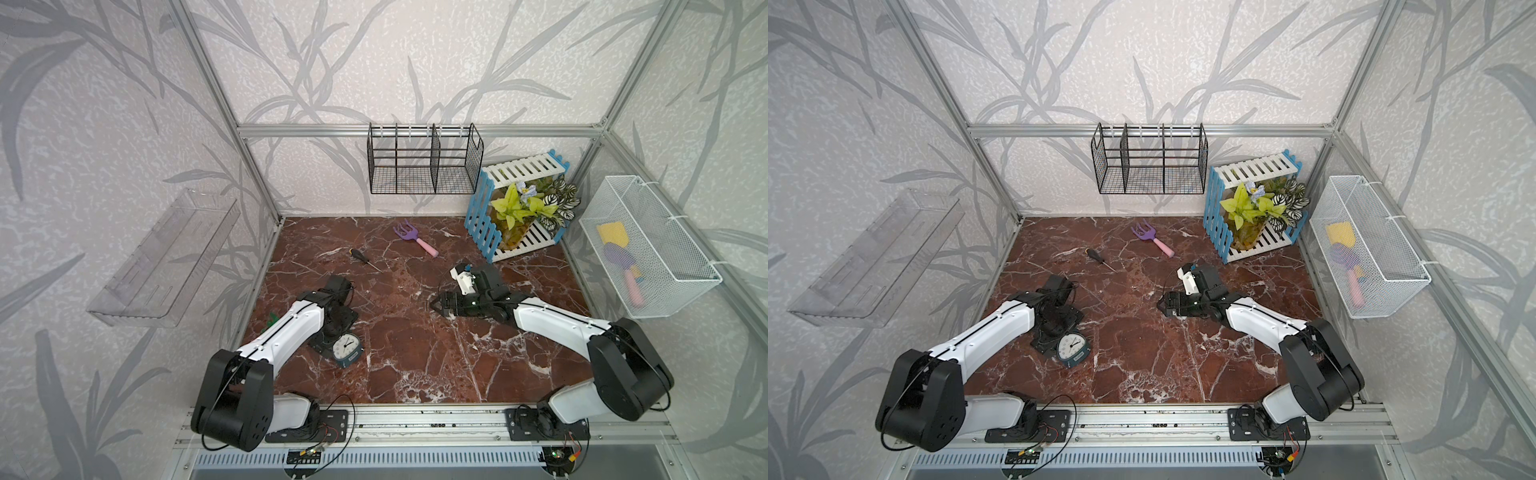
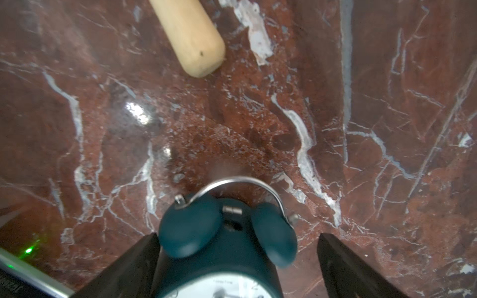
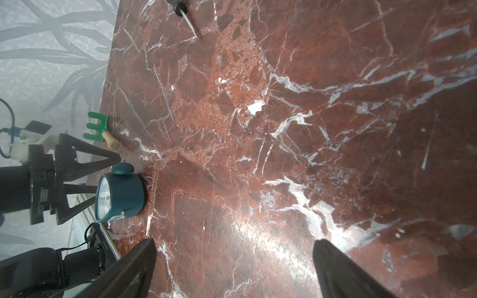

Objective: Remove the battery from the alarm
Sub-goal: Pick up the alarm from the center of the board.

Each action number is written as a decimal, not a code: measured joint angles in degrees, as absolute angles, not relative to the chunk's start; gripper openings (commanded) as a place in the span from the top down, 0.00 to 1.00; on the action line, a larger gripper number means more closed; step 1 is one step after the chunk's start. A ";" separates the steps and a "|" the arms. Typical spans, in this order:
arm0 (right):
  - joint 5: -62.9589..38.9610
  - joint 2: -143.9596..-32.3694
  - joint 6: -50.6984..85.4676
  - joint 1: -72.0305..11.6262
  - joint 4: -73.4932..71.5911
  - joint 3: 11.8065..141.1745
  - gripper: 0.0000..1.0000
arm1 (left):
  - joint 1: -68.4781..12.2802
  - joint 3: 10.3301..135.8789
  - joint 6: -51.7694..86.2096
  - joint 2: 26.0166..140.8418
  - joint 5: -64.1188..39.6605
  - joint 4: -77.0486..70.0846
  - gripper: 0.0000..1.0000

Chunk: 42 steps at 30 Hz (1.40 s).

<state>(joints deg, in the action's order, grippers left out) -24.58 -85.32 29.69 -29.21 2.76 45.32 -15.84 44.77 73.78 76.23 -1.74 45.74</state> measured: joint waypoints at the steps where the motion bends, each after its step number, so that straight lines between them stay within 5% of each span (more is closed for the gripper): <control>1: -24.60 -85.49 29.63 -29.21 2.76 45.50 0.01 | -15.97 44.77 73.78 76.38 -2.09 45.17 0.00; 19: -25.65 -86.74 29.12 -29.21 2.76 47.11 0.01 | -22.98 45.41 70.22 77.84 -4.60 46.81 0.00; 28: -26.22 -86.17 30.50 -29.21 2.26 46.83 0.01 | -24.25 45.82 69.36 79.24 -4.60 45.84 0.25; 36: -31.92 -78.76 45.50 -28.91 -21.67 33.39 0.01 | -25.26 51.13 72.47 75.75 -8.29 36.27 0.28; 42: -32.27 -78.02 48.88 -32.01 -30.09 34.85 0.01 | -30.33 59.51 79.33 76.95 -9.58 24.49 0.28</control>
<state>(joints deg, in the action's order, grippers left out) -32.27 -78.02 48.88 -32.01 -30.09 34.85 -30.33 59.51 79.33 76.95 -9.58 24.49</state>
